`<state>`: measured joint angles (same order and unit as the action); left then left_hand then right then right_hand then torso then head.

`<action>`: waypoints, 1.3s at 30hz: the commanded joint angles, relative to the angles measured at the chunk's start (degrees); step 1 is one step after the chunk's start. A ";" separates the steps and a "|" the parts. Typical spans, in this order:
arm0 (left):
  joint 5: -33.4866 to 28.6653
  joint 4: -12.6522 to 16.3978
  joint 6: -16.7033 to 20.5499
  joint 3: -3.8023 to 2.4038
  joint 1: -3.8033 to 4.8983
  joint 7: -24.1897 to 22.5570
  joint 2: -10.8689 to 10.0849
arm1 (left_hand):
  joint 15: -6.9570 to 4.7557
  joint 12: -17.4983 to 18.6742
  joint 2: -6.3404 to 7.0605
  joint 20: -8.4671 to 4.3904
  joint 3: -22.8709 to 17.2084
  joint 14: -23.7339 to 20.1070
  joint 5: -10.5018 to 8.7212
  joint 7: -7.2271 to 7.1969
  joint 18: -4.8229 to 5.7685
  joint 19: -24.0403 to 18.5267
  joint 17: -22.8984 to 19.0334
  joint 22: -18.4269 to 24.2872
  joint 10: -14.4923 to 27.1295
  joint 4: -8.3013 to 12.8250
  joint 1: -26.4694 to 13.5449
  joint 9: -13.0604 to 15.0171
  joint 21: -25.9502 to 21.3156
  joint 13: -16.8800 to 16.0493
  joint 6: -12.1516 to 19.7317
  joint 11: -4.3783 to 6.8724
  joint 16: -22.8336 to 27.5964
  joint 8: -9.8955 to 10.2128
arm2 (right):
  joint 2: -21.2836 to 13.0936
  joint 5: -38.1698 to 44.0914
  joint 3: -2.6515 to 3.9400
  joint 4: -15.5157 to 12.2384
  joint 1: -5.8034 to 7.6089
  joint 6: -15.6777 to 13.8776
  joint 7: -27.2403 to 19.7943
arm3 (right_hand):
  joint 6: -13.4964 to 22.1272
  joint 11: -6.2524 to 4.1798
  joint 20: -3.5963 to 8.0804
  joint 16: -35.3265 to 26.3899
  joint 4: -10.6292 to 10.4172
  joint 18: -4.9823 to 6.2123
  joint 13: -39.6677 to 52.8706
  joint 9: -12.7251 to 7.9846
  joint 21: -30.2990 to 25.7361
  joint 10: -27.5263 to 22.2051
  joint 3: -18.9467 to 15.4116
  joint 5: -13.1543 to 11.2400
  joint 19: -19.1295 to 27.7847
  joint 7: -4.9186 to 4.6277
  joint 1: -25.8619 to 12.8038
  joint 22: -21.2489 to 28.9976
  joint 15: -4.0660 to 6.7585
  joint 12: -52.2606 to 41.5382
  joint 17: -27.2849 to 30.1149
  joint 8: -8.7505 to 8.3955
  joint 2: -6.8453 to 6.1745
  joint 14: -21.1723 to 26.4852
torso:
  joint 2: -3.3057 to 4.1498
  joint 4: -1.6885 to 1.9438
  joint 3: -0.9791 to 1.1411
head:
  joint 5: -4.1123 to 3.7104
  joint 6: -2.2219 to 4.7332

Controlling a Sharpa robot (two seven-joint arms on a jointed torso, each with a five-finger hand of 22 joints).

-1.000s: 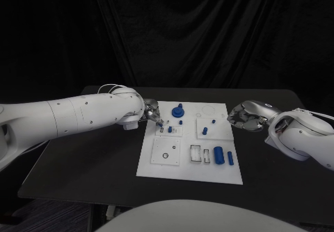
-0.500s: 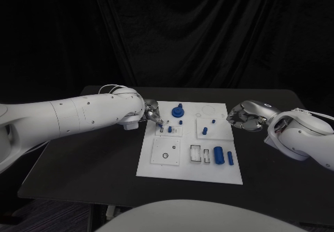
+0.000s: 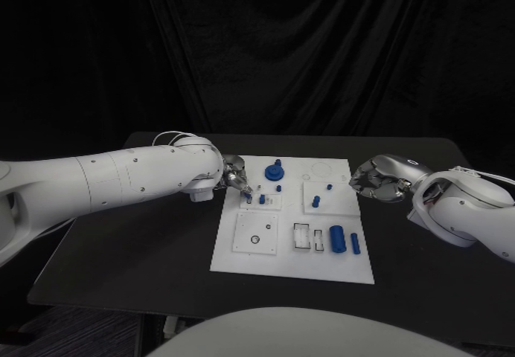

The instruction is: Assemble the parts on the task board

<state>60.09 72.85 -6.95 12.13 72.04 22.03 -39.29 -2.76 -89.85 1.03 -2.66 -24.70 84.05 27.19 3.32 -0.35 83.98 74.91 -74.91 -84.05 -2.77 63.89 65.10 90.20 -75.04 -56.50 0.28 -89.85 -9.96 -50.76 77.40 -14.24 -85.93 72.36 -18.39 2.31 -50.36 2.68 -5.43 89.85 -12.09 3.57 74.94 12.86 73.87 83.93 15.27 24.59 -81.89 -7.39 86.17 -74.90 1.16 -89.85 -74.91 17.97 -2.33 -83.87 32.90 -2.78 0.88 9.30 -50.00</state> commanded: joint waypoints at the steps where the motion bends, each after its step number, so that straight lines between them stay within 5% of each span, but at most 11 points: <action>1: -0.03 0.17 -0.91 -0.04 -0.17 -0.30 0.00 | -0.35 -0.15 -0.26 -0.39 -0.39 5.95 -0.18 -0.19 0.35 6.02 15.09 -15.09 -5.95 0.01 -0.27 0.09 -0.20 -14.96 -0.10 0.48 -0.15 -0.33 | 0.00 0.08 0.03 0.01 -0.14 0.41 1.04 | 0.31 0.31 0.06 -0.34 0.06 0.31 15.06 -0.05 -0.20 6.07 0.29 0.36 0.27 -0.08 -0.11 -9.95 -0.33 -0.15 -14.56 -0.05 0.39 -5.88 | 0.01 -0.01 0.01 | 0.03 0.00; 39: -0.03 1.07 -1.01 -0.04 -2.05 -0.21 -0.54 | -0.36 -0.15 -0.46 -0.41 -0.78 5.95 -0.31 -0.19 0.35 6.02 15.09 -15.09 -5.95 -0.10 -0.59 0.08 -0.20 -14.96 -0.20 0.47 -0.15 -0.31 | 0.10 0.08 0.03 0.10 -0.23 1.05 1.51 | 0.38 0.32 0.06 -0.38 0.11 0.34 15.01 -0.08 -0.35 6.02 0.37 0.36 0.35 -0.10 -0.16 -9.91 -0.33 -0.13 -14.52 -0.07 0.40 -5.86 | 0.01 0.05 0.00 | 0.06 0.00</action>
<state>60.11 73.67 -7.08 11.86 70.47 22.00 -40.02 -2.76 -89.85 1.02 -2.66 -25.17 84.05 27.22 3.48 -0.36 83.98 74.91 -74.91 -84.05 -2.93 63.43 65.21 90.20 -75.04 -56.72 0.28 -89.85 -10.09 -50.67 77.40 -14.26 -85.83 72.31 -17.77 2.61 -50.36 2.68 -5.43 89.86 -12.09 3.57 74.91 12.87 73.87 83.93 15.27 24.59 -81.89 -7.39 86.17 -74.93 1.16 -89.84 -74.91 17.97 -2.32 -83.87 32.92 -2.76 0.88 9.37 -50.00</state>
